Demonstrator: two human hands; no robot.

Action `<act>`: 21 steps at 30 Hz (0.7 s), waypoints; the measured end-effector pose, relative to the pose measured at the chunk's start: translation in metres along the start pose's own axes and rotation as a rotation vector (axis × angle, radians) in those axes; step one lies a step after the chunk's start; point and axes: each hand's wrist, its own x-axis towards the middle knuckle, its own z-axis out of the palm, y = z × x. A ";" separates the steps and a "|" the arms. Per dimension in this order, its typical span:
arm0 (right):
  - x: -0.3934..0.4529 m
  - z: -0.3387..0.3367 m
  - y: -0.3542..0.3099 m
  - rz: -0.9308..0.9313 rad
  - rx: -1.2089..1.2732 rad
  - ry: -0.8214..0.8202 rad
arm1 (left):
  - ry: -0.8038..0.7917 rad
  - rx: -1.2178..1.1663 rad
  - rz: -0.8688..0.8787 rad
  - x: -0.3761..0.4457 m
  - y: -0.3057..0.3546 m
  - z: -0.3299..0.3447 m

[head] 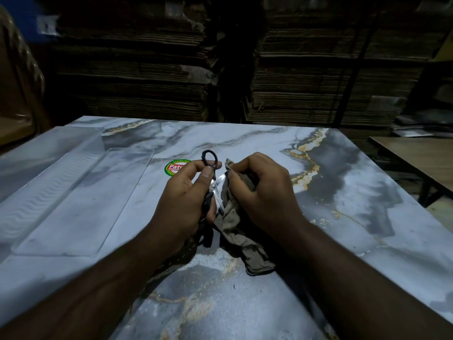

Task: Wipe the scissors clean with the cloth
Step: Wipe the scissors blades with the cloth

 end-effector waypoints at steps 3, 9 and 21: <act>-0.009 0.000 -0.009 -0.153 -0.017 -0.073 | 0.003 -0.013 0.008 0.001 0.001 0.001; 0.004 -0.002 0.011 0.117 -0.025 0.001 | -0.015 0.000 -0.004 -0.002 0.003 0.001; -0.004 0.003 -0.006 -0.075 0.107 -0.076 | 0.017 -0.003 0.005 0.003 0.004 -0.002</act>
